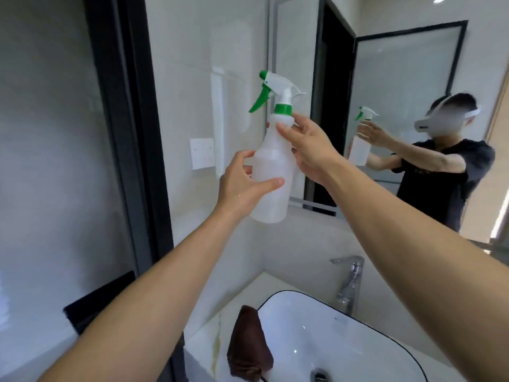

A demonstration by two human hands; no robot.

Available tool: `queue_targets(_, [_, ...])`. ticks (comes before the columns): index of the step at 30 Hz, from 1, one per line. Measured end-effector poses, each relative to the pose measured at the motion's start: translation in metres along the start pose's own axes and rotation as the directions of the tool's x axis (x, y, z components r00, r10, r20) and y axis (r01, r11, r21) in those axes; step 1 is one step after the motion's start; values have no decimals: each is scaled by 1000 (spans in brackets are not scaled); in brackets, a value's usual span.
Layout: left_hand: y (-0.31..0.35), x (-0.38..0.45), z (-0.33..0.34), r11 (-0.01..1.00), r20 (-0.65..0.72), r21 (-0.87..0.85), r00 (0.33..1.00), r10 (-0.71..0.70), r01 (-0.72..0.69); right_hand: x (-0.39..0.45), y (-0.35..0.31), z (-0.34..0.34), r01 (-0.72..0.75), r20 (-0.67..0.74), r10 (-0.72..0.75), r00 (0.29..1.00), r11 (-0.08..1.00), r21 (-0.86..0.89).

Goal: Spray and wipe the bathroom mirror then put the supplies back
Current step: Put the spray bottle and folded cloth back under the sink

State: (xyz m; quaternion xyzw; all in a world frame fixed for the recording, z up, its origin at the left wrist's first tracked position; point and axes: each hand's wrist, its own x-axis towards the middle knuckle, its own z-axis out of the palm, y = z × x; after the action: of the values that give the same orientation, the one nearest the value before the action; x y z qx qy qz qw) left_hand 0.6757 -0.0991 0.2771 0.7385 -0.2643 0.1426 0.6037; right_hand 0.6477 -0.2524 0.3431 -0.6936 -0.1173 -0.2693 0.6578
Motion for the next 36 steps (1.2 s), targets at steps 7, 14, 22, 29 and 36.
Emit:
queue_targets(7, [3,-49,-75,1000,-205,20,979,-10,14,-43,23,66,-260,112,254,961,965,41])
queue_targets(14, [-10,-103,-116,1000,-244,-2,970,10,-11,-100,40,124,-334,242,299,923,934,123])
queue_targets(22, [-51,-168,-131,994,-181,-16,977,-109,108,-169,77,152,-376,272,340,900,922,91])
queue_targets(29, [-101,-234,-116,983,-239,-80,954,-181,167,-216,124,163,-409,305,378,874,912,41])
queue_targets(36, [-192,-314,-88,956,-335,-157,897,-289,249,-286,227,177,-502,343,461,818,864,37])
